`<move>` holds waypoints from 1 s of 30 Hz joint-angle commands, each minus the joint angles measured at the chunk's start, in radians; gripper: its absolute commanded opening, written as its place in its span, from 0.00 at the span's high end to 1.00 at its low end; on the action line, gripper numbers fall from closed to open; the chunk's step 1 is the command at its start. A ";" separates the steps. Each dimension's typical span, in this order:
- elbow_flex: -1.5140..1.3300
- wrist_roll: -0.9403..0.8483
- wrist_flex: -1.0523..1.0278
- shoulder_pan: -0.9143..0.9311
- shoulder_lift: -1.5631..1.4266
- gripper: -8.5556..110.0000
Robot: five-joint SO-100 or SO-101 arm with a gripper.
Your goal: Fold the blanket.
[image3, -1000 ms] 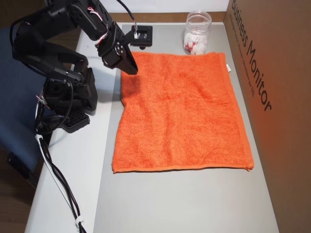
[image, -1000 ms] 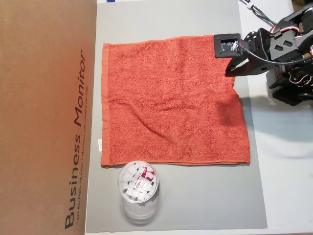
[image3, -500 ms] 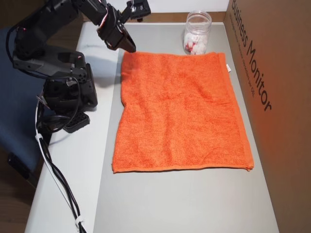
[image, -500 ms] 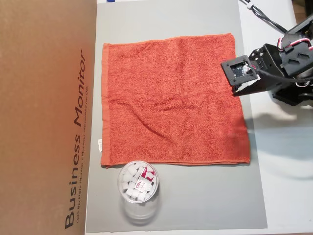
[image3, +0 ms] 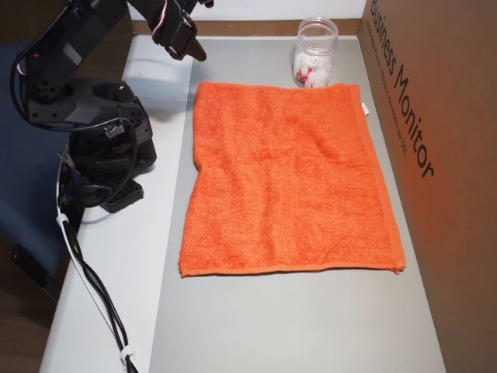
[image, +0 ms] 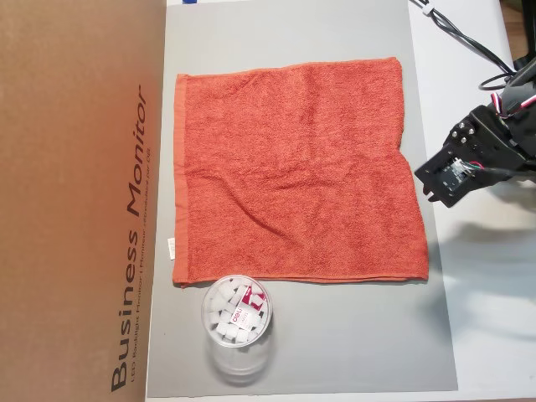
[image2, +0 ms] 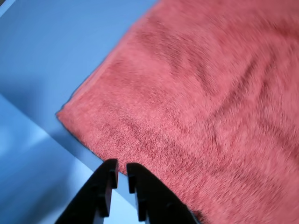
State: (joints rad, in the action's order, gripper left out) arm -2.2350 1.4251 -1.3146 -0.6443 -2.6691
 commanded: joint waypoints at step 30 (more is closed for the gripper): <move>0.048 -0.319 -0.006 -0.176 0.006 0.71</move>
State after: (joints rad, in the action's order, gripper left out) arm -2.2350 1.0477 -1.3146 -0.7793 -2.6691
